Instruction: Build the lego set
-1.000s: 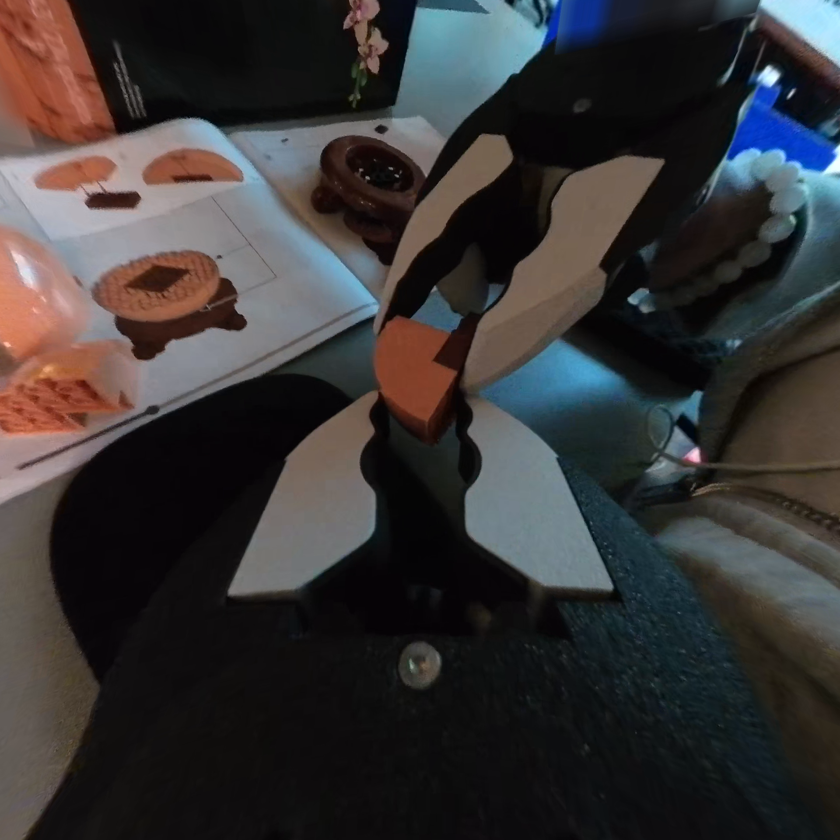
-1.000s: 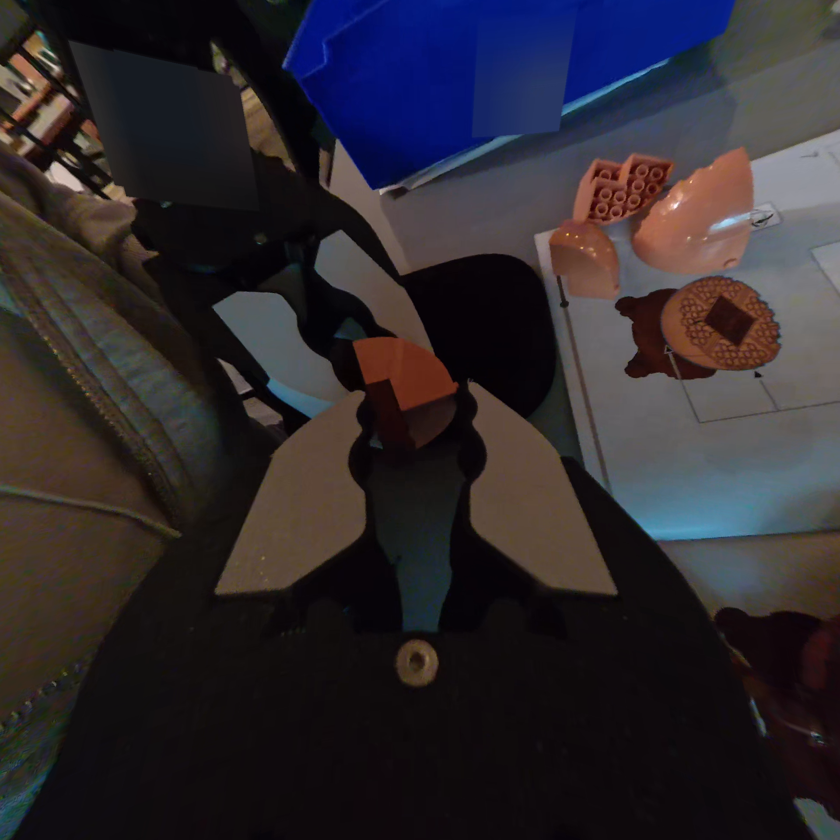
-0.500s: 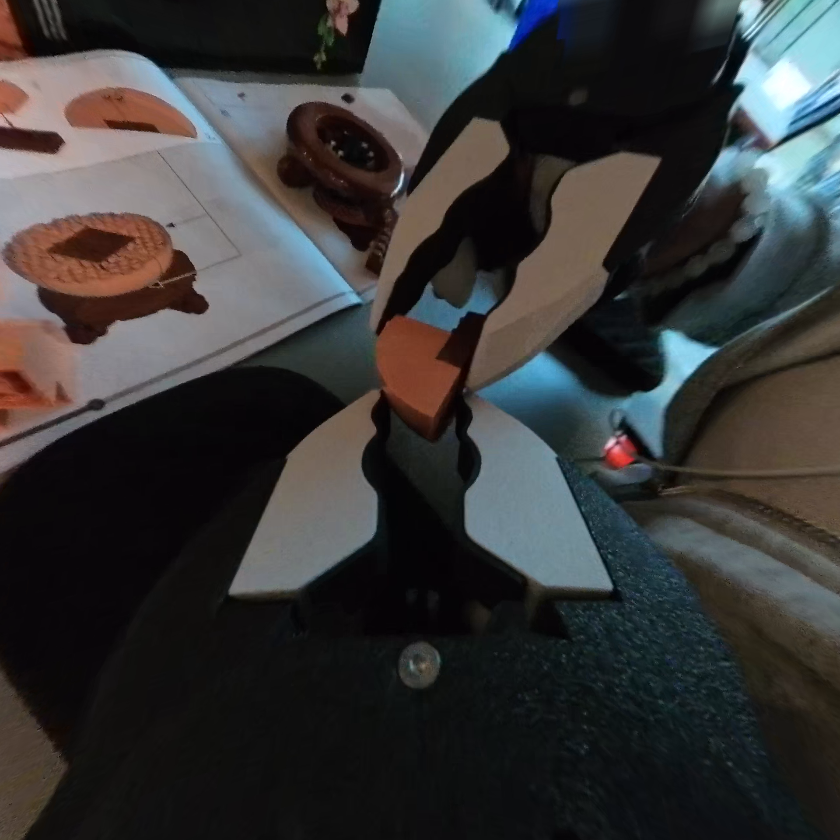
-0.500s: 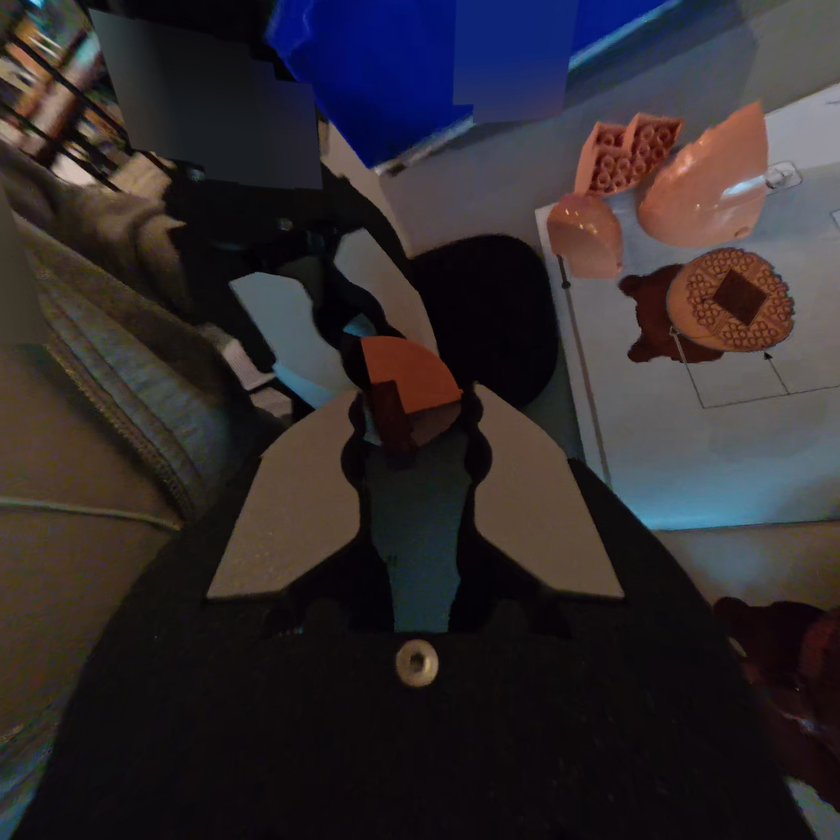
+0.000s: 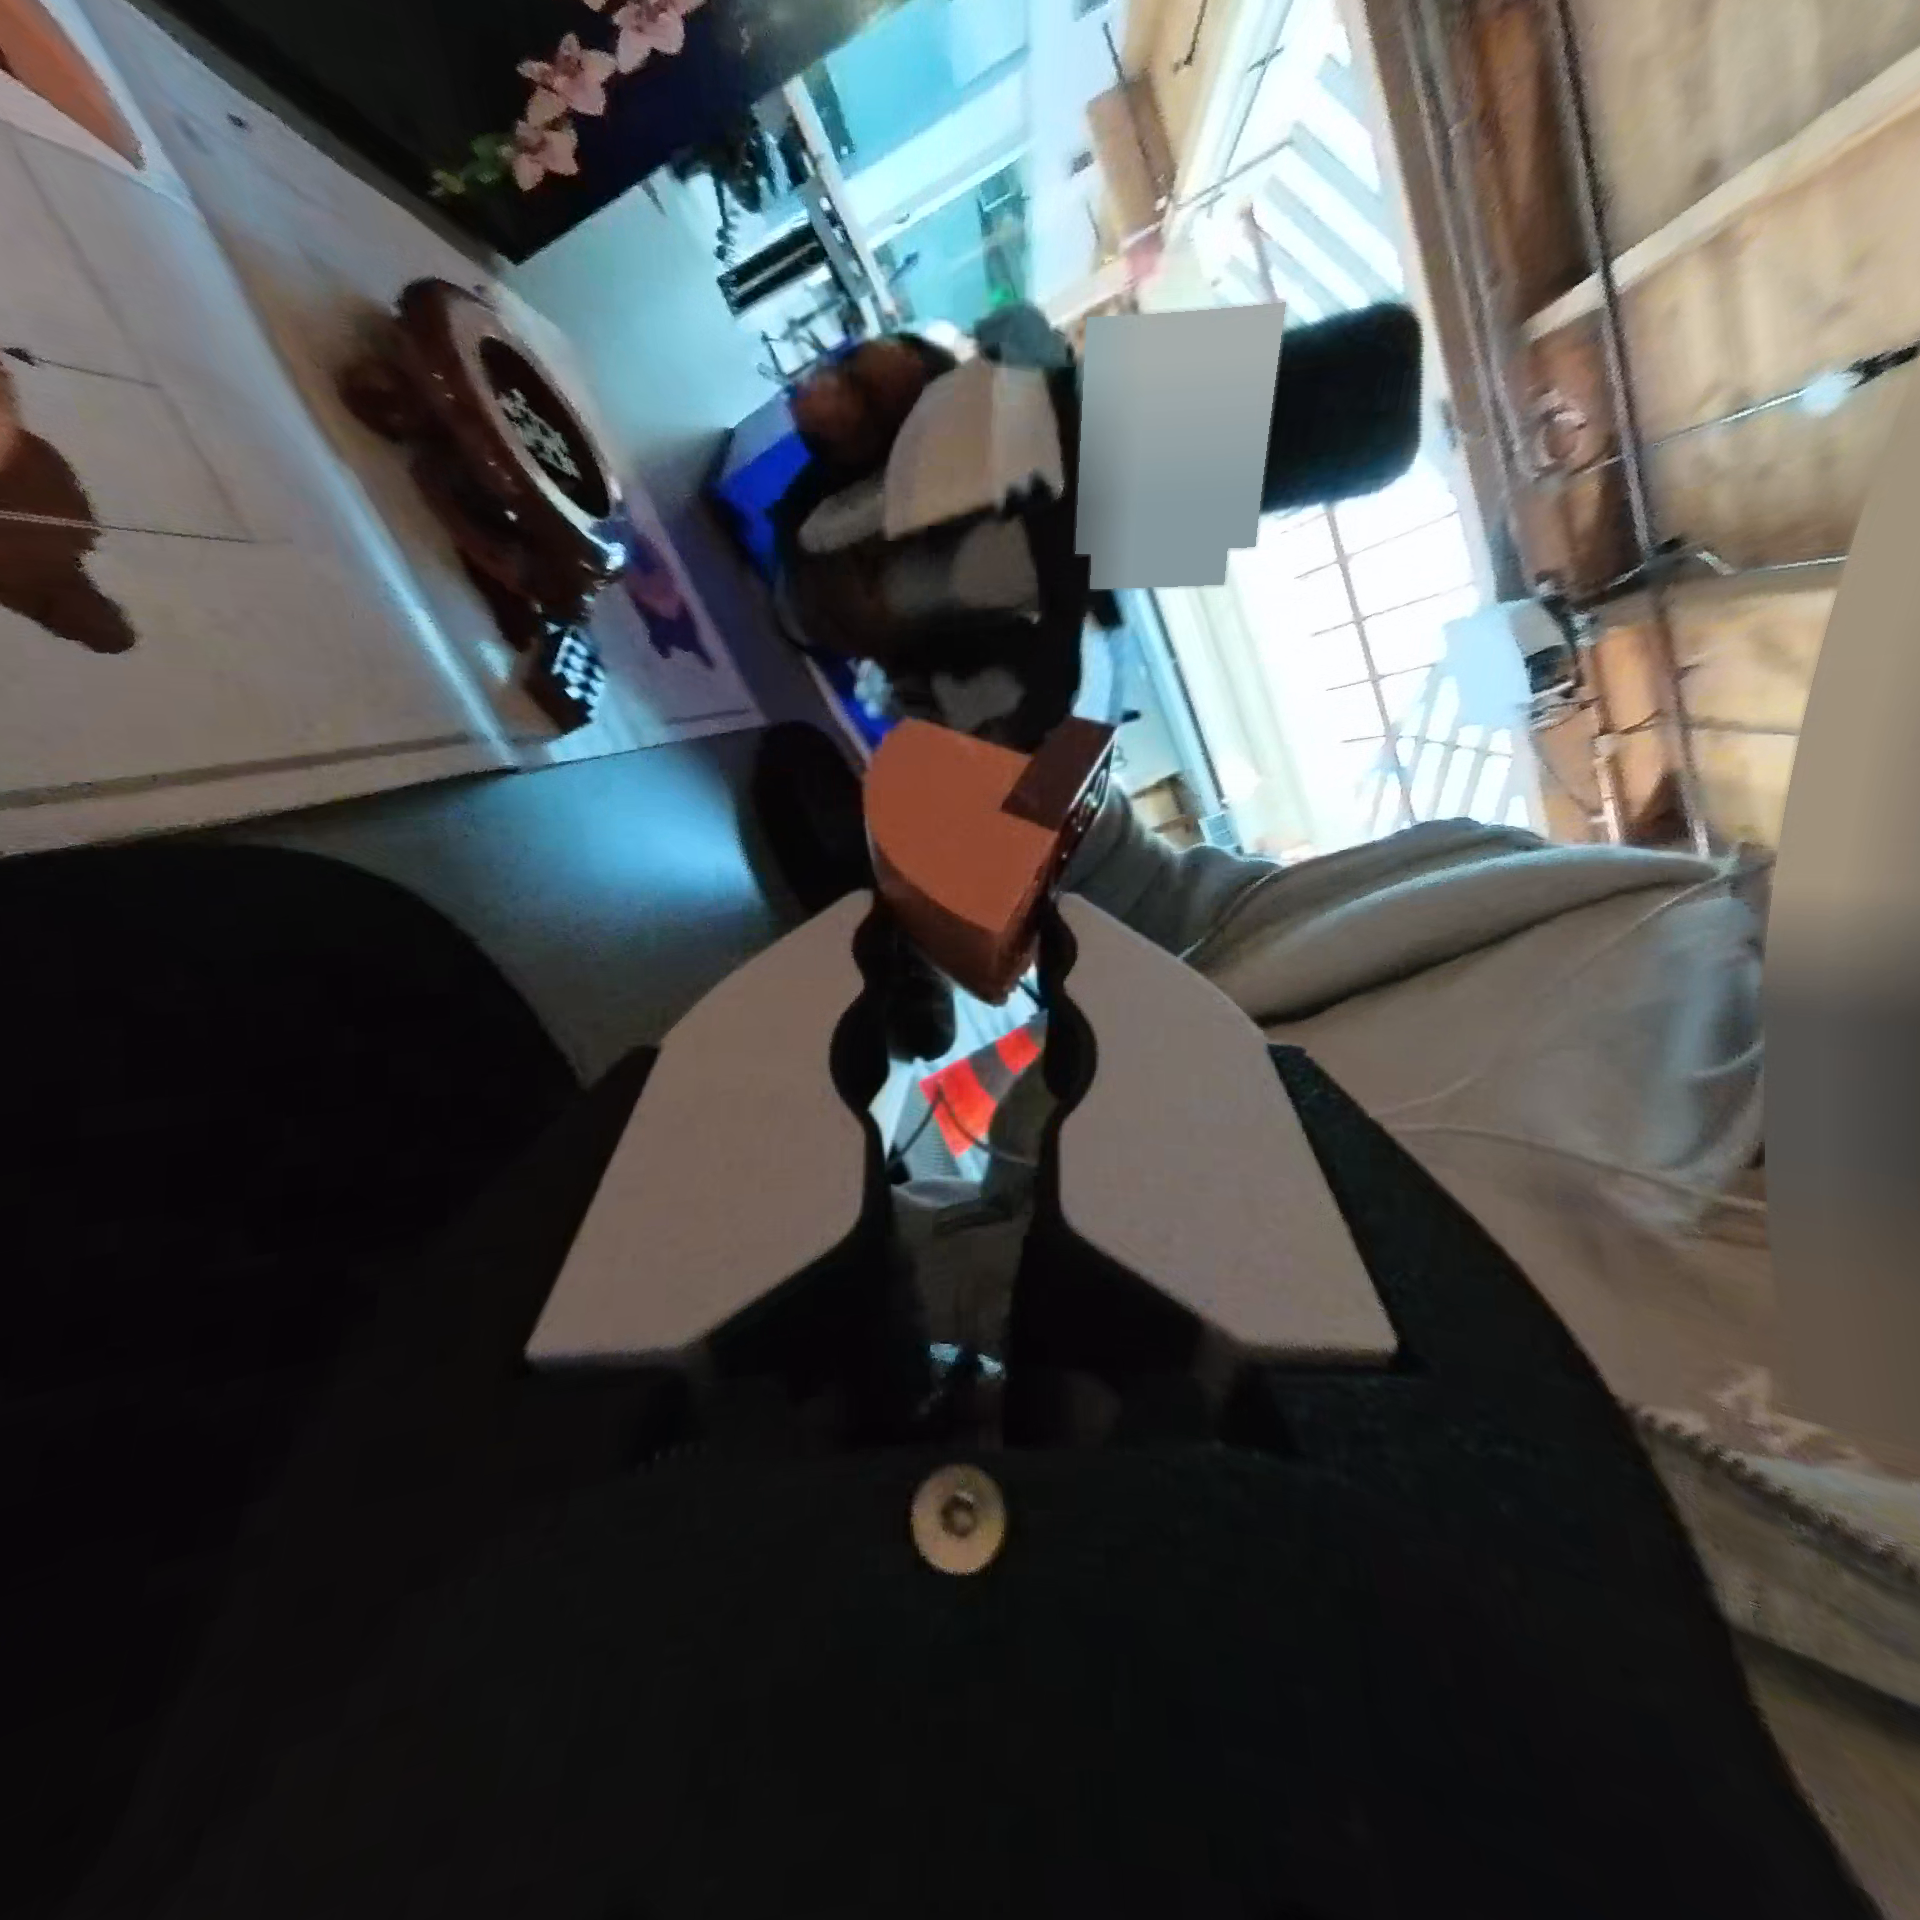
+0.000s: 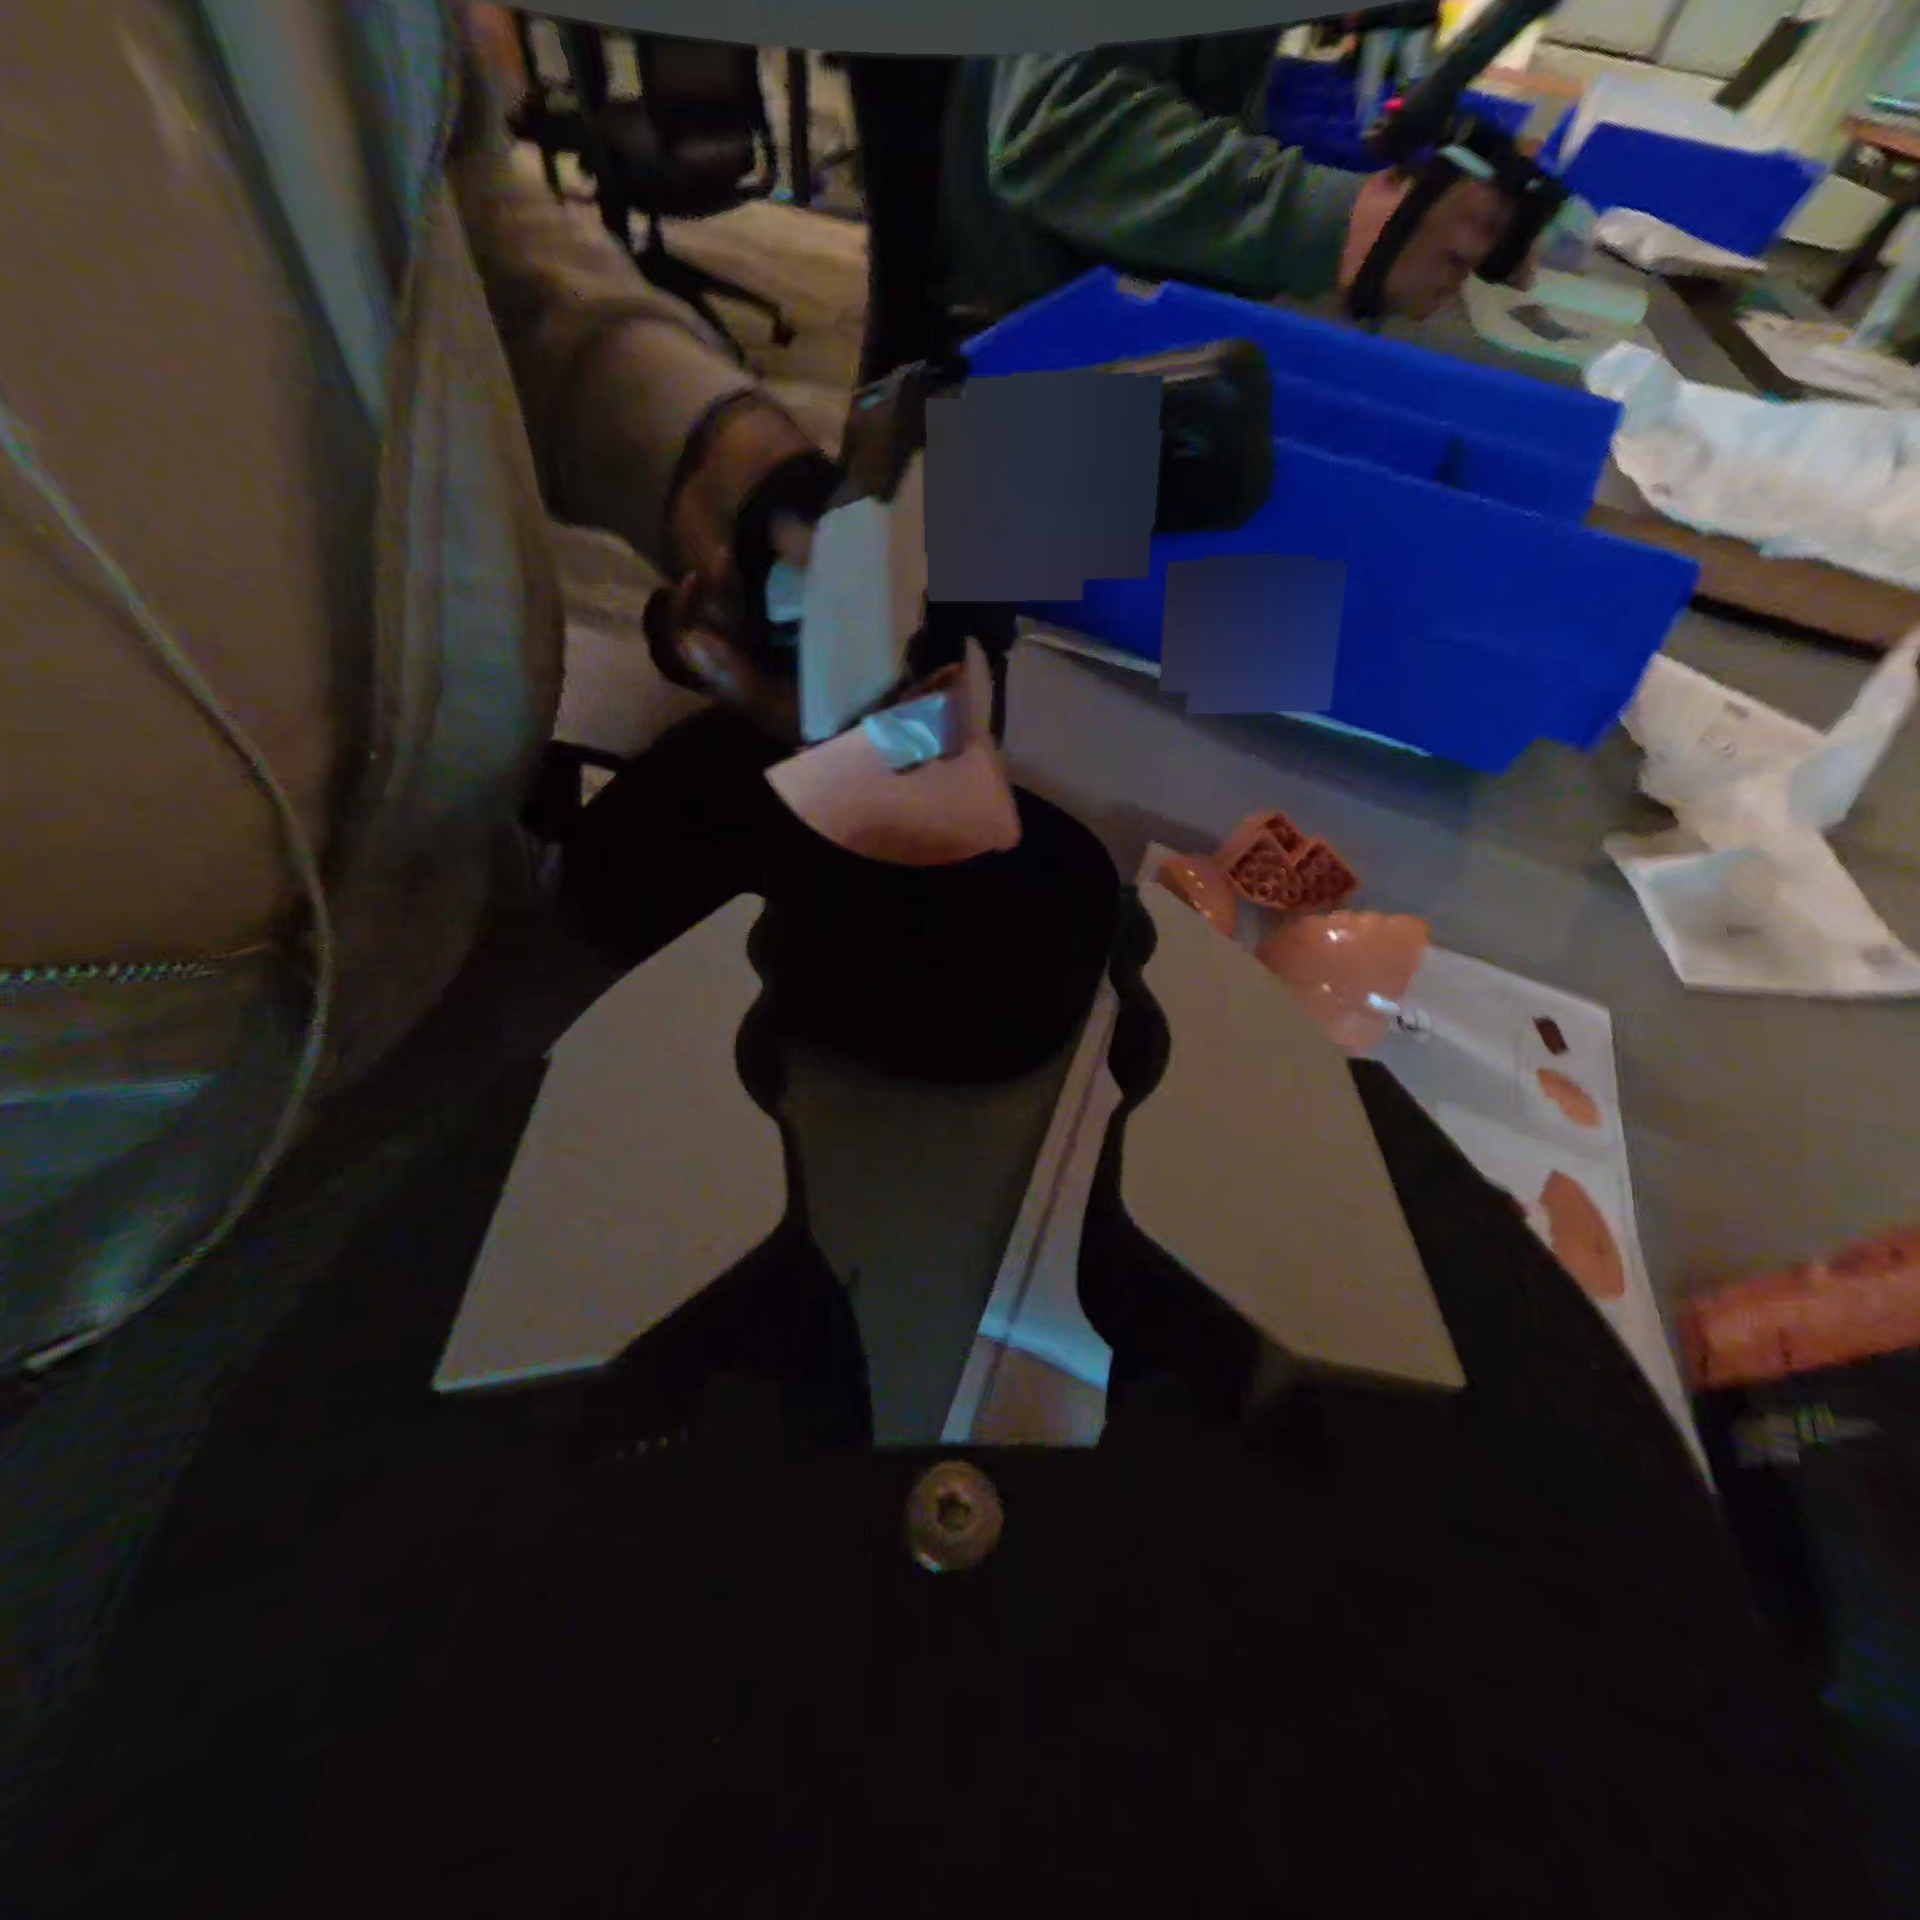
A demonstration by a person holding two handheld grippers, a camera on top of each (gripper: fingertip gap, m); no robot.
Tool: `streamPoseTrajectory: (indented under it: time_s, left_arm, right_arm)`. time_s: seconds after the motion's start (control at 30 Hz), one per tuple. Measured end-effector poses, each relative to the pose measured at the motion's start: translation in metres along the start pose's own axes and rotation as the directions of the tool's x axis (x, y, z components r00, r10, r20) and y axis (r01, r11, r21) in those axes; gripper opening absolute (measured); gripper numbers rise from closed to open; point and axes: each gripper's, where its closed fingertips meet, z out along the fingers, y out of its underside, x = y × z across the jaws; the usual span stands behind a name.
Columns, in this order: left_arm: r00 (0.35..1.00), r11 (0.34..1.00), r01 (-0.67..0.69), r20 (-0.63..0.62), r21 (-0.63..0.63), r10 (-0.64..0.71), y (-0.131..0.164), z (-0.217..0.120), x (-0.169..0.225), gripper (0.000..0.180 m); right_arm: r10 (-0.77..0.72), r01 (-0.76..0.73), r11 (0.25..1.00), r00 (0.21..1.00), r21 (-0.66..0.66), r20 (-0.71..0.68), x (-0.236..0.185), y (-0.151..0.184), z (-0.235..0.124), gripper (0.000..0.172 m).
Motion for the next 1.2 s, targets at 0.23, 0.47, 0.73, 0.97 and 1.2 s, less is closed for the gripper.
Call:
streamPoseTrajectory:
  time_s: [0.23,0.47,0.73,0.97,1.2]
  left_arm:
    - [0.99,0.991,0.132,-0.053,0.001,-0.132,-0.004,0.008,0.005,0.026]
    - [0.983,0.986,0.168,-0.073,0.012,-0.167,-0.004,0.016,0.01,0.026]
    - [0.98,0.985,0.173,-0.1,0.008,-0.171,-0.001,0.019,0.016,0.029]
    - [0.983,0.988,0.145,-0.124,0.052,-0.137,-0.009,0.013,0.02,0.053]
    - [0.995,0.991,0.065,-0.078,0.115,-0.056,-0.017,0.01,0.017,0.032]
  right_arm:
    - [-0.176,0.175,0.984,0.984,-0.036,-0.021,-0.008,-0.012,0.022,0.07]
    - [-0.194,0.193,0.981,0.98,-0.015,-0.035,-0.011,-0.015,0.022,0.044]
    - [-0.156,0.157,0.987,0.988,0.036,-0.02,-0.018,-0.019,0.019,0.044]
    - [-0.16,0.16,0.987,0.987,0.024,-0.026,-0.018,-0.019,0.017,0.043]
    - [-0.195,0.194,0.981,0.98,-0.023,-0.045,-0.02,-0.023,0.019,0.043]
